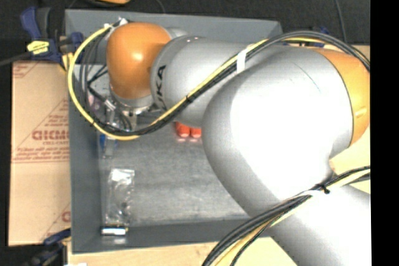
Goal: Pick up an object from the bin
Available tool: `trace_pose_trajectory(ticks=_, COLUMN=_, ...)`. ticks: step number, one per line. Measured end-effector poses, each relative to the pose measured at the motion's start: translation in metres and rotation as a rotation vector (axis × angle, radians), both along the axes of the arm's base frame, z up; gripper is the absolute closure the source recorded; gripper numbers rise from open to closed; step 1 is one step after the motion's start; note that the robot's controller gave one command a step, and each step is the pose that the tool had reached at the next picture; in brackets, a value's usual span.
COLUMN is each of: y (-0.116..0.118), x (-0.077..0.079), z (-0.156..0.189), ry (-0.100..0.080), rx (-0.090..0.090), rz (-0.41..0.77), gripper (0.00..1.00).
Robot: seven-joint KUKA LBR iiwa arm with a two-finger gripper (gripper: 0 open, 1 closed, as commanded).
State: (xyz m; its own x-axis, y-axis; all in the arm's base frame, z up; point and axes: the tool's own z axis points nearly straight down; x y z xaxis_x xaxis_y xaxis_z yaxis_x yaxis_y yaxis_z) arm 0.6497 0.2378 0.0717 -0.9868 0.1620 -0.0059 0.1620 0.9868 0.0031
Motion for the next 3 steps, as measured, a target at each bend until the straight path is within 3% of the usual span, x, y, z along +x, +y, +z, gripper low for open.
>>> trace_pose_trajectory(ticks=1, y=-0.002, x=0.001, z=0.0, ry=0.0, rx=-0.001, rz=-0.003, gripper=1.0)
trace_pose_trajectory(ticks=2, y=-0.002, x=0.004, z=0.071, ry=-0.005, rx=0.002, rz=-0.005, gripper=1.0)
trace_pose_trajectory(ticks=3, y=-0.002, x=0.006, z=0.115, ry=-0.003, rx=0.002, rz=-0.005, gripper=1.0)
